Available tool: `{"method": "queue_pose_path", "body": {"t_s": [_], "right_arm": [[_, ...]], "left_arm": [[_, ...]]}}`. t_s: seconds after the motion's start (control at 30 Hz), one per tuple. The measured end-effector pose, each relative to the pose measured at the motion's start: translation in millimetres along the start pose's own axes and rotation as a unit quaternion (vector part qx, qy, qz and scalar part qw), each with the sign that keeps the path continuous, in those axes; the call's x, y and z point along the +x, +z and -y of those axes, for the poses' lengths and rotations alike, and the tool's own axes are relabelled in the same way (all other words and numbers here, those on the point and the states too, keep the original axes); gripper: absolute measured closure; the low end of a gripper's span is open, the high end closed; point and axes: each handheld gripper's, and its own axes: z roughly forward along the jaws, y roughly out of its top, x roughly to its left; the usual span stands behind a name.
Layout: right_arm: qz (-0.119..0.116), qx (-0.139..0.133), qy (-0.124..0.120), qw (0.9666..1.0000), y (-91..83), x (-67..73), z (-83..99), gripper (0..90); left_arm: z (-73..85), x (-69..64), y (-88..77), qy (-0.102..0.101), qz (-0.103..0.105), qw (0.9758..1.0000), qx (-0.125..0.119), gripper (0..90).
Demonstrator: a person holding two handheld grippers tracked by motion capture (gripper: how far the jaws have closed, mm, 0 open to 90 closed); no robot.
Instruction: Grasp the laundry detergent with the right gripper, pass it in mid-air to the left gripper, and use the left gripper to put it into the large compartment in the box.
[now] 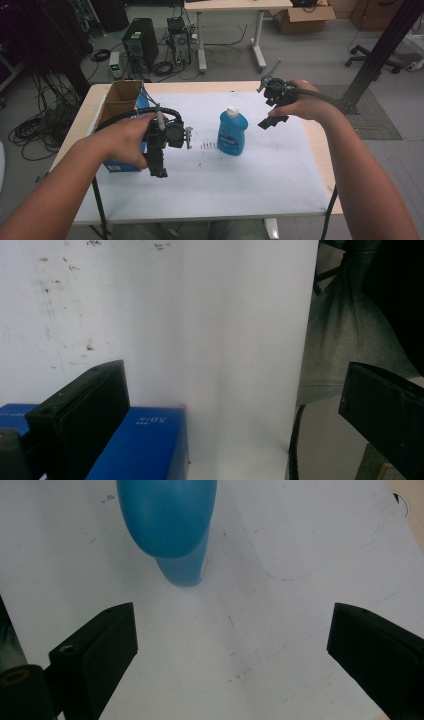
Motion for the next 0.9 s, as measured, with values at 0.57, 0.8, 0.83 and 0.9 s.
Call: {"method": "queue_pose_path", "body": {"t_s": [0.57, 0.8, 0.83, 0.9], "right_arm": [[-0.024, -0.008, 0.004, 0.9997, 31.0, 8.1, 23.4, 5.7], [-0.032, -0.021, 0.008, 0.9992, 47.6, 13.1, 30.5, 5.6], [-0.033, -0.023, 0.009, 0.9991, 49.8, 13.7, 31.4, 5.6], [-0.036, -0.031, 0.012, 0.9988, 53.2, 14.7, 32.7, 5.6]], "left_arm": [[4.4, 1.2, 2.5, 0.0, -0.002, 1.0, -0.001, 0.2], [5.5, 1.7, 3.1, -0.002, -0.002, 1.0, -0.003, 0.2], [5.9, 1.8, 3.2, -0.002, -0.002, 1.0, -0.003, 0.2], [6.9, 1.9, 3.4, -0.003, -0.002, 1.0, -0.004, 0.2]]}}
